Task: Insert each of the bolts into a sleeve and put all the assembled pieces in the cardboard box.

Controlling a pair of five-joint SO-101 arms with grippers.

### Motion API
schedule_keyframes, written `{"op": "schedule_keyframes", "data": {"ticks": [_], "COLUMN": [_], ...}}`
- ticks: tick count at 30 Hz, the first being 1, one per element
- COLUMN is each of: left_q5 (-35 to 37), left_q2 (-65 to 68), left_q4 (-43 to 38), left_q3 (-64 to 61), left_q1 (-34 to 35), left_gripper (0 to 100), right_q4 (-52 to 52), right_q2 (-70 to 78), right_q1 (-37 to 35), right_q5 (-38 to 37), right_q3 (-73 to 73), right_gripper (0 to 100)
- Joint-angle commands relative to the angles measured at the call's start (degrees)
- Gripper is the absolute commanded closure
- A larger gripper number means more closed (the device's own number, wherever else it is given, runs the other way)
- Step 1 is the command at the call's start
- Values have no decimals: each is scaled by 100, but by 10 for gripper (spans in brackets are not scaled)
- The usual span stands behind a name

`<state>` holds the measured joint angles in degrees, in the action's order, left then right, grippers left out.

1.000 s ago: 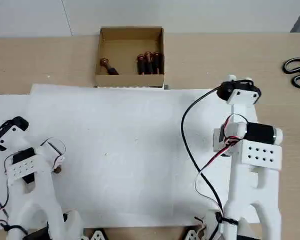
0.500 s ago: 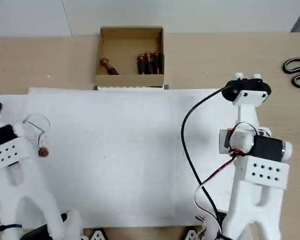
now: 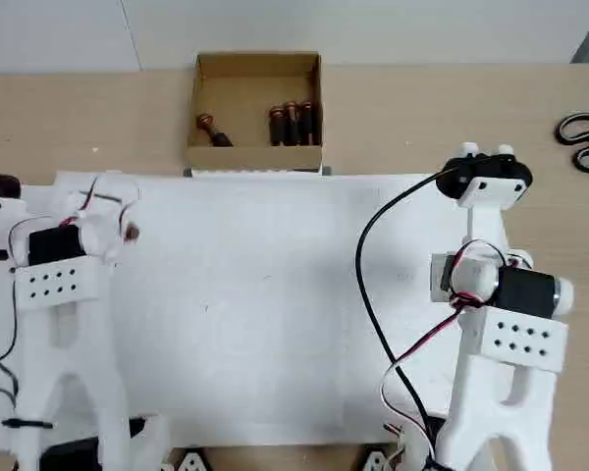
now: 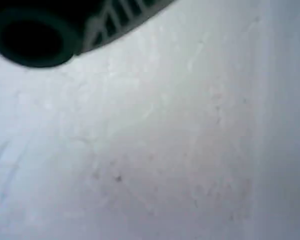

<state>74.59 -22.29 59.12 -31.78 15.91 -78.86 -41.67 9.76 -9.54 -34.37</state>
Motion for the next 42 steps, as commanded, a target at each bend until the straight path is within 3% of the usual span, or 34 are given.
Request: {"op": "schedule_keyframes", "data": {"ticks": [1, 8, 16, 20, 23, 27, 32, 37, 39, 42], "left_q5": [290, 343, 334, 316, -149, -1213, -3833, -6391, -7112, -7631], "left_q2": [343, 1011, 1064, 1064, 1020, 1011, 1020, 1064, 1064, 1081], "left_q4": [-905, -1231, -1231, -1231, -1231, -1099, -299, 879, 1327, 1547], "left_q3": [31, 48, 40, 40, 48, 215, 1182, 2176, 2360, 2378], "left_q1": [-26, -35, -352, -422, -396, -88, 659, 1108, 1125, 1125], "left_gripper": [972, 964, 746, 744, 747, 798, 990, 994, 994, 994], "right_q4": [-40, -163, -154, -154, -101, -101, -110, 48, 171, 303], "right_q2": [-180, -180, -145, -127, -127, -171, -180, -180, -180, -180], "right_q1": [75, 66, 48, 48, 48, 57, 84, 48, 40, 40], "right_q5": [-70, -70, -70, -70, -70, -237, -422, -501, -501, -501], "right_q3": [18, 18, 18, 18, -62, -308, -352, -352, -352, -352], "right_gripper": [989, 989, 989, 989, 989, 989, 989, 989, 989, 989]}}
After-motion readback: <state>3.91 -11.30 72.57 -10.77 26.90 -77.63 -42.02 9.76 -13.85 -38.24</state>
